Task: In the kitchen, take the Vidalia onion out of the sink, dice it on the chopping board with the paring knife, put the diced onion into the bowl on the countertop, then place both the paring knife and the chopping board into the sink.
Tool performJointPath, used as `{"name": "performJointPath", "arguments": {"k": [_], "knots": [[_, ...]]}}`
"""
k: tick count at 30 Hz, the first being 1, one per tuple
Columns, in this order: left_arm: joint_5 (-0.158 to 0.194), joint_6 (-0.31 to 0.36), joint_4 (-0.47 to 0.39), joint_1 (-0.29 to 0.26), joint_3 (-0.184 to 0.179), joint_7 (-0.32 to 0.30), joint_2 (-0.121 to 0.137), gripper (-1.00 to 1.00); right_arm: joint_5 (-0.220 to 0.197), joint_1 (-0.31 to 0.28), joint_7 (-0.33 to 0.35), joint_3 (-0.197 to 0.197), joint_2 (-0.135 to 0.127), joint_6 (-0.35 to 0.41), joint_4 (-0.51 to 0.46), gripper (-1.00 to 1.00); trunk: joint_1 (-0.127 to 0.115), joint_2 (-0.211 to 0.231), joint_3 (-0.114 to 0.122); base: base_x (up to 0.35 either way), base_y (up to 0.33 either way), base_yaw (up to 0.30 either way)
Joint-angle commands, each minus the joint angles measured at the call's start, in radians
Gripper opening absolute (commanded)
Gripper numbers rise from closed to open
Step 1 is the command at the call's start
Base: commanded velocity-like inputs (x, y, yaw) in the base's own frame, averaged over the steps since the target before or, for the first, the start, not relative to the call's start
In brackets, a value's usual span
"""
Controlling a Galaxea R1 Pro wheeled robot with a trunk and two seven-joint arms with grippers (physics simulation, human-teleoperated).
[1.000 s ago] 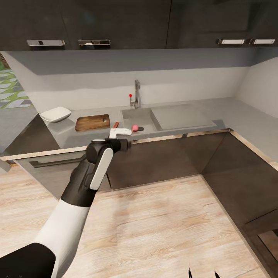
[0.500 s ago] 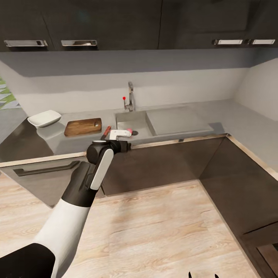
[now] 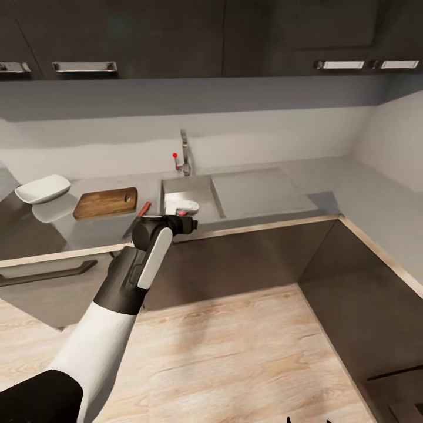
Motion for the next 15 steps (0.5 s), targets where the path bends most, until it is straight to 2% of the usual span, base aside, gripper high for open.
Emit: {"name": "performJointPath", "arguments": {"k": [1, 11, 15], "knots": [[0.01, 0.003, 0.0, -0.001, -0.001, 0.01, 0.002, 1.0, 0.008, 0.0, -0.005, -0.001, 0.001, -0.001, 0.001, 1.0, 0.001, -0.002, -0.002, 0.276, -0.187, 0.0], [0.01, 0.002, 0.004, -0.001, 0.0, 0.011, 0.011, 1.0, 0.008, 0.0, -0.005, -0.001, 0.0, -0.001, 0.02, 1.0, 0.001, -0.002, -0.002, 0.292, -0.141, 0.0], [0.009, 0.002, 0.005, -0.001, 0.001, 0.011, 0.013, 1.0, 0.008, 0.0, -0.005, -0.001, 0.0, -0.001, 0.026, 1.0, 0.001, -0.002, -0.002, 0.307, -0.069, 0.0]]}}
